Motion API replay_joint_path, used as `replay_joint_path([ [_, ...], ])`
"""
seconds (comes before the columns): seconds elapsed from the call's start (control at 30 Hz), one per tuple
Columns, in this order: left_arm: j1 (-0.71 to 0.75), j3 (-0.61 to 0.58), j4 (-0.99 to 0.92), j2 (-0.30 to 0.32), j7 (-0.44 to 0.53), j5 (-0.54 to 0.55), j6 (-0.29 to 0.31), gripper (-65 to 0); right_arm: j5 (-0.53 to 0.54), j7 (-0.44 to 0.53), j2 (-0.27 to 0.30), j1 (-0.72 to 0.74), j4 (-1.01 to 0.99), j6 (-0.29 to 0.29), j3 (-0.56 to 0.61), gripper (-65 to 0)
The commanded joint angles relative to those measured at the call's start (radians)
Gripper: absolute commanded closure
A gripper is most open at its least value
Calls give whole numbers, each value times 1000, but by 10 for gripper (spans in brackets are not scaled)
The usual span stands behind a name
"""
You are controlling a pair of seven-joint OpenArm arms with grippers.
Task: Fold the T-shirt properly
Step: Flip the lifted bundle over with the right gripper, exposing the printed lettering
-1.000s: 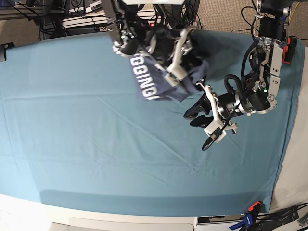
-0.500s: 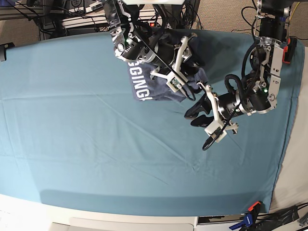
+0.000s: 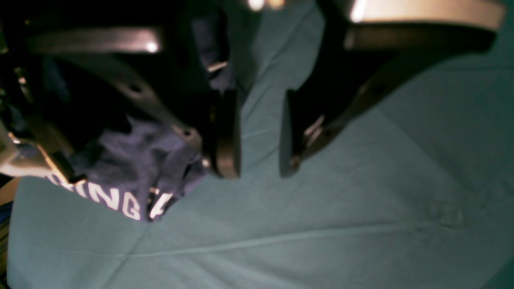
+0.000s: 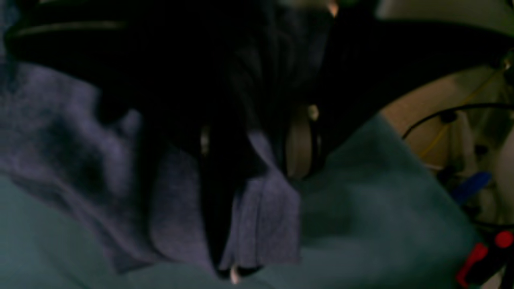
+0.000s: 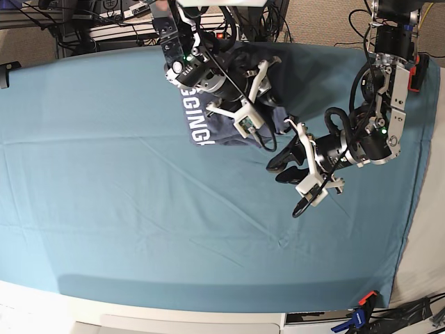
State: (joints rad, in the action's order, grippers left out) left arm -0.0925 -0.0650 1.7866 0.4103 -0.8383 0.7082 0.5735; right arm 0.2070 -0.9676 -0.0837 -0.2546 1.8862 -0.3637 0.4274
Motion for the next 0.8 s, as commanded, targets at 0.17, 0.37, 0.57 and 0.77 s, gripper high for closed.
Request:
replay_joint_path([
  [0.17,-21,5,18,8,22,27,0,-187,92,26,-11,8,19,-31,4,-236],
  [0.37,-27,5,18,9,23,28,0,-187,252,-6,-21,8,19,-168,5,-236],
  [0.57,-26,5,18,9,23,26,0,-187,275,-22,-21,8,21,-193,5,-236],
  [0.77,-27,5,18,9,23,26,0,-187,248,-72,-22,8,109,-193,5,-236],
])
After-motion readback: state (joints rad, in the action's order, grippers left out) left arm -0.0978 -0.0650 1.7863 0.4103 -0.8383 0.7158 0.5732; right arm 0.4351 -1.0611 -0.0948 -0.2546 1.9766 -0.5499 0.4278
